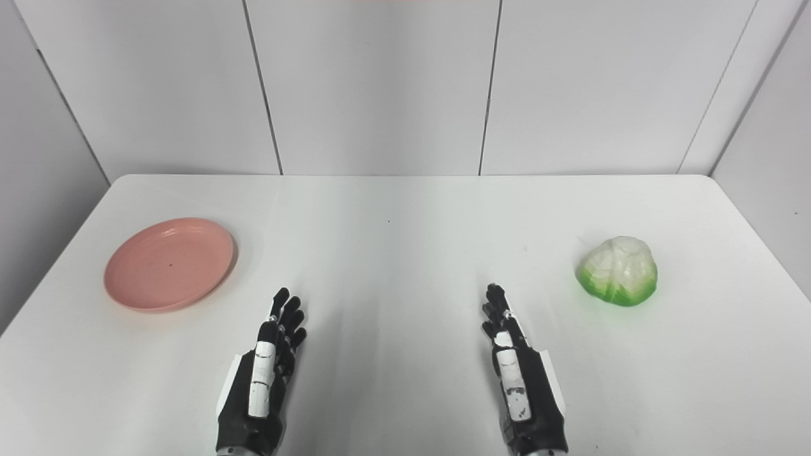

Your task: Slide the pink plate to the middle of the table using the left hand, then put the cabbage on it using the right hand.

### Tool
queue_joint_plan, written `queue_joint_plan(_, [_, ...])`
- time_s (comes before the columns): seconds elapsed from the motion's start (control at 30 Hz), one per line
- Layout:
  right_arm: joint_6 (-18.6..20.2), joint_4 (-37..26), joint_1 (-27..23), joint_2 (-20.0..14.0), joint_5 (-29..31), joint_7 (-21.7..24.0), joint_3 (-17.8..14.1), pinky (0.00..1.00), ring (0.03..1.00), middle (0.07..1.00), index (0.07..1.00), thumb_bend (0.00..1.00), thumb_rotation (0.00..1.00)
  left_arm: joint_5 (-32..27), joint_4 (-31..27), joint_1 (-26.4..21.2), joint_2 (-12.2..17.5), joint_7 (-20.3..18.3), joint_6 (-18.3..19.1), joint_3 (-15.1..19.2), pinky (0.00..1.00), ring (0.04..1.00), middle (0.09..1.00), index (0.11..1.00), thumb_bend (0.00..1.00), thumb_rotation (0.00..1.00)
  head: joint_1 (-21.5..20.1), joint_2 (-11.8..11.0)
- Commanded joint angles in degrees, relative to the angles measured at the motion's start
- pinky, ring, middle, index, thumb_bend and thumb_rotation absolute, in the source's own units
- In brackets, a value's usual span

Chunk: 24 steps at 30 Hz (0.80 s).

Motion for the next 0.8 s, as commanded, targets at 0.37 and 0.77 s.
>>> queue_joint_plan(0.37, [-2.81, 1.55, 2.72, 0.69, 1.75, 1.86, -1.42, 1.00, 0.981, 0.974, 0.950, 0.83, 0.99, 1.43, 2.80, 0.41, 0.18, 0.88, -4.78, -1.36, 1.00, 1.000, 1.000, 1.000, 0.82, 1.00, 4.80, -4.49])
queue_joint_plan(0.77, [-7.89, 7.35, 2.34, -1.57, 5.09, 6.99, -4.97, 1.00, 1.000, 0.998, 0.990, 0.83, 1.00, 7.30, 9.56, 0.13, -1.52, 4.76, -12.10, -3.85, 1.00, 1.000, 0.987, 1.000, 0.75, 1.00, 12.05, -9.32])
